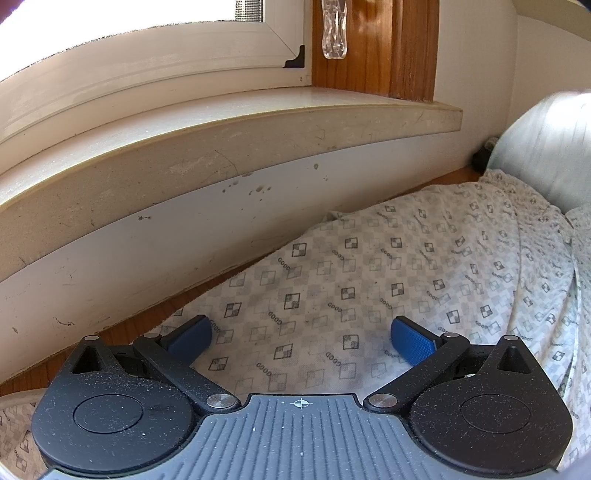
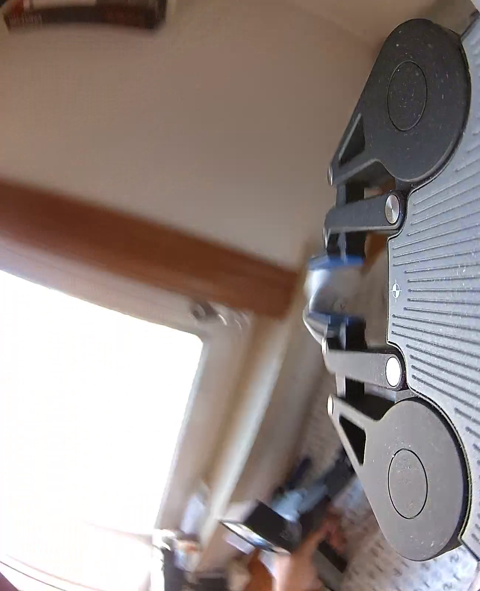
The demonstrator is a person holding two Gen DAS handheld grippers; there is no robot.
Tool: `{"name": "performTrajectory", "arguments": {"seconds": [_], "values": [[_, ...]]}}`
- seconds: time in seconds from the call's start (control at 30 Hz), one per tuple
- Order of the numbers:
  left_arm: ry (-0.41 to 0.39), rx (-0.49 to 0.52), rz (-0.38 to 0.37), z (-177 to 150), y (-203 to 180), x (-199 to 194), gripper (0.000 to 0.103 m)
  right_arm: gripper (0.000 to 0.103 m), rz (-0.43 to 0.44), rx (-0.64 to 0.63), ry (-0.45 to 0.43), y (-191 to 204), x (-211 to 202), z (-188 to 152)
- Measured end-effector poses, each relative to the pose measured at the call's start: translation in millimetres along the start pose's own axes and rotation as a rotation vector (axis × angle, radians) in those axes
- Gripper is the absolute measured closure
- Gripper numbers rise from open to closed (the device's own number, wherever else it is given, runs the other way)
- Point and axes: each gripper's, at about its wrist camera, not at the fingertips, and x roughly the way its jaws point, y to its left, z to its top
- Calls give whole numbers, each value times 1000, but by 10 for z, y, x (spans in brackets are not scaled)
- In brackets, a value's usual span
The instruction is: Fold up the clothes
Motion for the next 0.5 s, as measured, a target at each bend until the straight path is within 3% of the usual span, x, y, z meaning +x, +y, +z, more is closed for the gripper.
{"name": "performTrajectory", "arguments": {"seconds": [0.13,0.27,0.47,0.5], "values": [[1,4,3,1,-7,1,0,66,14,32,141,-74,99,-399],[1,4,3,1,-5,-1,0,63,-3,141,226,-194,-50,-836],[-32,-1,-9,-17,11,-62,1,58,24,278,221,-207,-427,-1377],[-48,-4,-17,-21,13,-98,10,58,31,291,212,-190,-465,-1434]]}}
